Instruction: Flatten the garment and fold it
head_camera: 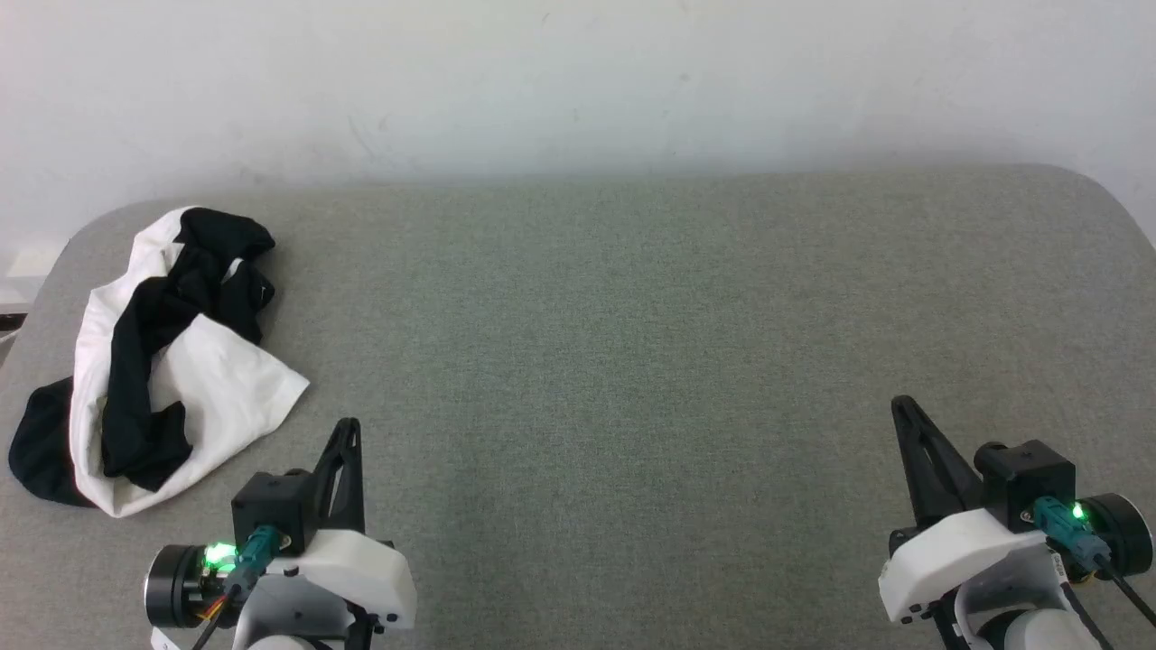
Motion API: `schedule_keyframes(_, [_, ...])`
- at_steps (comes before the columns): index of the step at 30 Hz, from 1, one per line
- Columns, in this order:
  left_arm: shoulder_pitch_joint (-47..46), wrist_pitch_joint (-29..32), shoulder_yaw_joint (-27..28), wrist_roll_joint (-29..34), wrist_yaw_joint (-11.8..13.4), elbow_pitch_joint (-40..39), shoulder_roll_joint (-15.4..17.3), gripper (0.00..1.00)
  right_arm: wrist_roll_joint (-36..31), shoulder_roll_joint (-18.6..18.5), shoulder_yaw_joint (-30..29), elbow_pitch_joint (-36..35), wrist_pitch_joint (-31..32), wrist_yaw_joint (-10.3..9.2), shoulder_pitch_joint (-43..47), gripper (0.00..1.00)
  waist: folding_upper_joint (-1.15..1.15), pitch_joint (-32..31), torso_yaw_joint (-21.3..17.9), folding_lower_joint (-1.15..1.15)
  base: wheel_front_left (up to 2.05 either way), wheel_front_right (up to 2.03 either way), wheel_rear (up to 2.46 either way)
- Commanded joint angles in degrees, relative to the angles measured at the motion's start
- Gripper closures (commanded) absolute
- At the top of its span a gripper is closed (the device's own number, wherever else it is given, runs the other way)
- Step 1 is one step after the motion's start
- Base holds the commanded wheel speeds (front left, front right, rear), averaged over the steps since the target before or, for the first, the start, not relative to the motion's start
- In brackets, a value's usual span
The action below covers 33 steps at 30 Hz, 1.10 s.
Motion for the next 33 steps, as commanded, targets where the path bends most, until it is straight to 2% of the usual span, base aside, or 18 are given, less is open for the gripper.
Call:
schedule_keyframes(1, [-0.7,0.0,0.2,0.4,-0.5,0.1,-0.1,1.00,-0.3,0.0,0.0,-0.3,0.0,0.30,-0.6,1.00,0.00,0.0,0.0,0.00,0.00,0.00,0.00])
schedule_keyframes(14, [-0.7,0.0,0.2,0.4,-0.5,0.1,-0.1,1.00,-0.3,0.0,0.0,-0.3,0.0,0.30,-0.6,1.00,0.00,0.0,0.0,0.00,0.00,0.00,0.00])
schedule_keyframes(15, [0.0,0.0,0.0,0.0,0.0,0.0,0.0,0.00,0.0,0.0,0.0,0.0,0.0,-0.01,0.0,0.00,0.00,0.0,0.0,0.00,0.00,0.00,0.00])
schedule_keyframes(33, [0.4,-1.5,-0.3,-0.1,-0.4,-0.9,0.1,0.00,1.3,0.0,-0.8,-0.1,-1.5,-0.04,0.1,0.00,0.00,0.1,0.0,0.00,0.00,0.00,0.00])
